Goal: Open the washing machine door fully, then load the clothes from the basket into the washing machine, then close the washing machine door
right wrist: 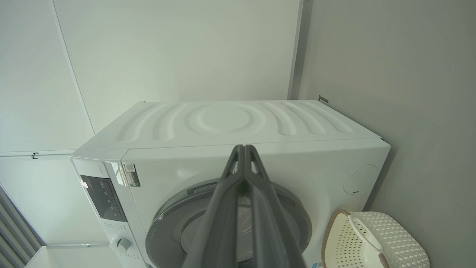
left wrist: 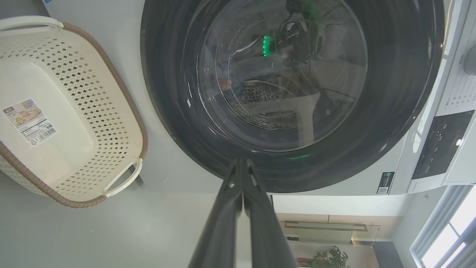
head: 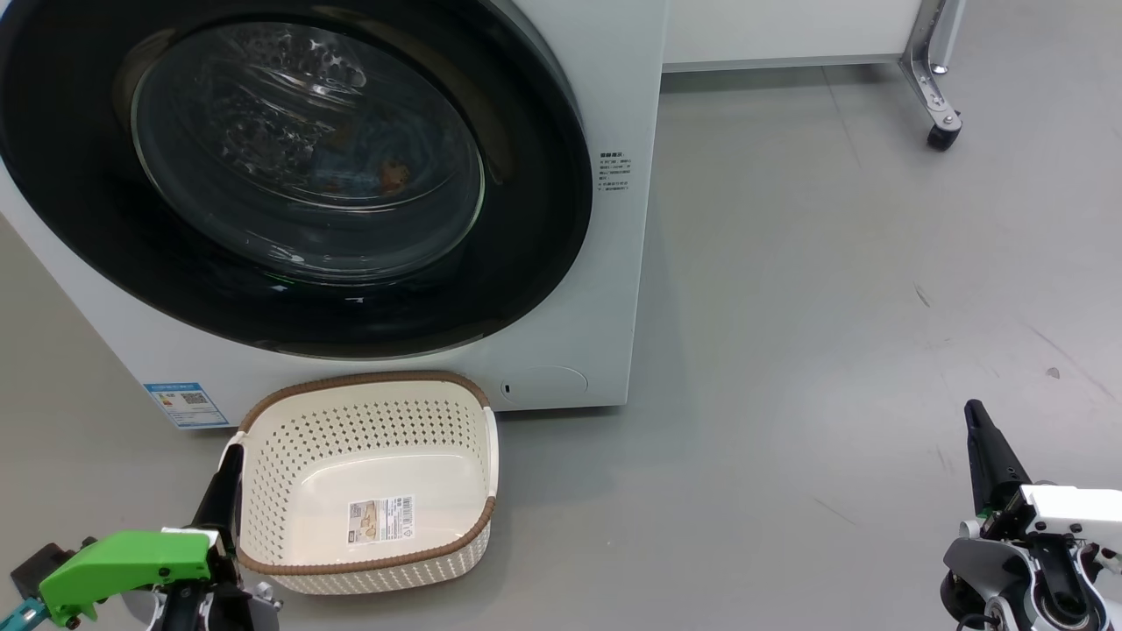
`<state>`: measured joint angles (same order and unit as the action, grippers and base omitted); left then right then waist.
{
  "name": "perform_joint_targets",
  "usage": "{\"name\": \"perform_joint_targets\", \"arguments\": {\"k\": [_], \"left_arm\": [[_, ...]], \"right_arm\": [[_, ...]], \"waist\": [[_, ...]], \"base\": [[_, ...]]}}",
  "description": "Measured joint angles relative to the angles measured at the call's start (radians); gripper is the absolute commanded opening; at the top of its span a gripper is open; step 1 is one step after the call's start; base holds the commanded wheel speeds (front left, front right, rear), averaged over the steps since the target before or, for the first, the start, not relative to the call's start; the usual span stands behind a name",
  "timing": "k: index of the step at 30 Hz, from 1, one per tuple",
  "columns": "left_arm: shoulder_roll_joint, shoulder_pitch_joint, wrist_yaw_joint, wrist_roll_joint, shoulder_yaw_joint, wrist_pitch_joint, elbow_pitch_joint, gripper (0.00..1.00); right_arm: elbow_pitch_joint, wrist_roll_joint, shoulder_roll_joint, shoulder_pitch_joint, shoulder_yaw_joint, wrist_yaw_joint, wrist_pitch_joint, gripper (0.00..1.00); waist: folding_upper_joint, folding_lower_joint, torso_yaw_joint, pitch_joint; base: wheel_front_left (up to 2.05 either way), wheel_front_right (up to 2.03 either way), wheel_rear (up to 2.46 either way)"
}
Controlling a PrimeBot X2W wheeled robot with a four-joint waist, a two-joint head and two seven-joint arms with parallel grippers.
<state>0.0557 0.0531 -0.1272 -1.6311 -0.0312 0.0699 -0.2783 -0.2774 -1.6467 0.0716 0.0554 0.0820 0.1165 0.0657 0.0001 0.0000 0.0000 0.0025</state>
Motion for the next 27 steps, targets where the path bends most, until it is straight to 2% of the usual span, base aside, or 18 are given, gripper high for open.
{"name": "perform_joint_targets", "arguments": {"k": [27], "left_arm": [[0.0,0.001,0.0,0.0,-0.001,0.001,-0.001,0.0]], "right_arm": [[-0.004,0.0,-0.001,0.0,0.002,0.0,0.0,0.0]], "waist": [[0.0,0.0,0.0,0.0]], "base": [[0.0,0.0,0.0]]}}
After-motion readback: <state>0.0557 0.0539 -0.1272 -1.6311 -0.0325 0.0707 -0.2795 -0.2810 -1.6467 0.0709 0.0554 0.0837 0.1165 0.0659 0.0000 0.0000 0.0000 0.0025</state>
